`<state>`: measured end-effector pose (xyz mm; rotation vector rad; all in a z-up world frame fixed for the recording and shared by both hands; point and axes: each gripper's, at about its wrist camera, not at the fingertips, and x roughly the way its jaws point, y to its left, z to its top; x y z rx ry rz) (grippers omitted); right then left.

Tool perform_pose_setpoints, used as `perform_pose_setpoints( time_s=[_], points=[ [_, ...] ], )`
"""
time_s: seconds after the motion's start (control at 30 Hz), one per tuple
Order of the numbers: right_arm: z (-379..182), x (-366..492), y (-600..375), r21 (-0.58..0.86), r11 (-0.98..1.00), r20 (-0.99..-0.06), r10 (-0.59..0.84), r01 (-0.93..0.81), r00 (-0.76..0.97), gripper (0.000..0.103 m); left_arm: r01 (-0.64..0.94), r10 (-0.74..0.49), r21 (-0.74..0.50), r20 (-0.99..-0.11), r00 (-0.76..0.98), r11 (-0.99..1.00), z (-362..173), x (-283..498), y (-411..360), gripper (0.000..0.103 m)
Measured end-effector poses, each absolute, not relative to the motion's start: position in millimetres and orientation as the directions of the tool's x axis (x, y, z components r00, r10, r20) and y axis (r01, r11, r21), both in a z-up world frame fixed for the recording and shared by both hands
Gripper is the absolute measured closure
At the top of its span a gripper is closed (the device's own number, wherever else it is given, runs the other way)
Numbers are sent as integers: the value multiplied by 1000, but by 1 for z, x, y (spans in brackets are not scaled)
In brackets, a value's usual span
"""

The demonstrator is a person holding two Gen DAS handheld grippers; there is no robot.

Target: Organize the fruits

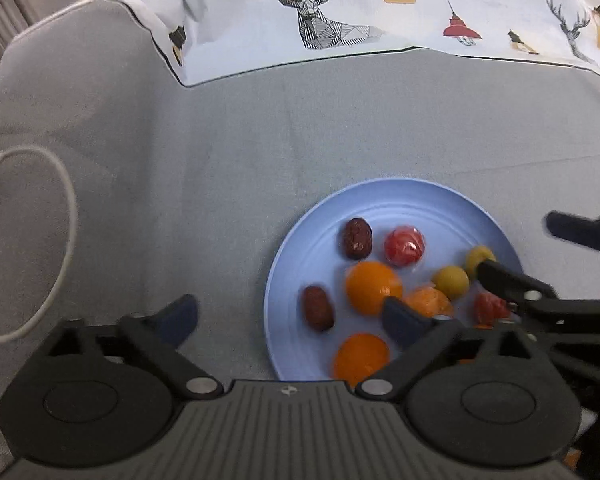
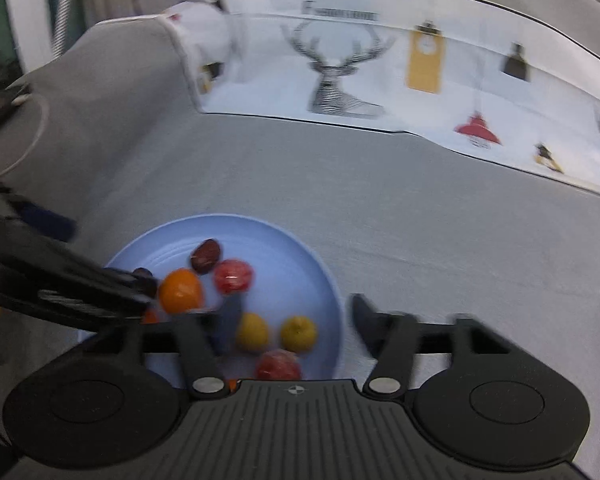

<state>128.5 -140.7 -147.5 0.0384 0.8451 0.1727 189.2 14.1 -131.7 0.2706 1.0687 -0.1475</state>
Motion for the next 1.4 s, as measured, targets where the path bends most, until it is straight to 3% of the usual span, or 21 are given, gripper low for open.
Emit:
perform_pose_setpoints(
  time_s=[0.07, 0.47, 0.9, 1.4],
  points=[
    [-143, 119, -147, 113, 987, -739, 161, -115, 654, 18, 228, -5, 115, -886, 464, 967, -126, 182, 22, 1],
    [-86, 4, -125, 108, 991, -744, 132, -77, 655, 3, 175, 1, 101, -868, 497, 979, -69, 72, 41, 0],
    [-42, -82, -111, 36, 998, -642, 68, -59, 764, 1, 175, -14, 116, -795, 606, 978, -32, -17, 47, 0],
    [-34, -109, -107, 1, 999, -607, 35, -43, 794, 1, 180, -6, 150, -751, 661, 972, -23, -42, 43, 0]
  ],
)
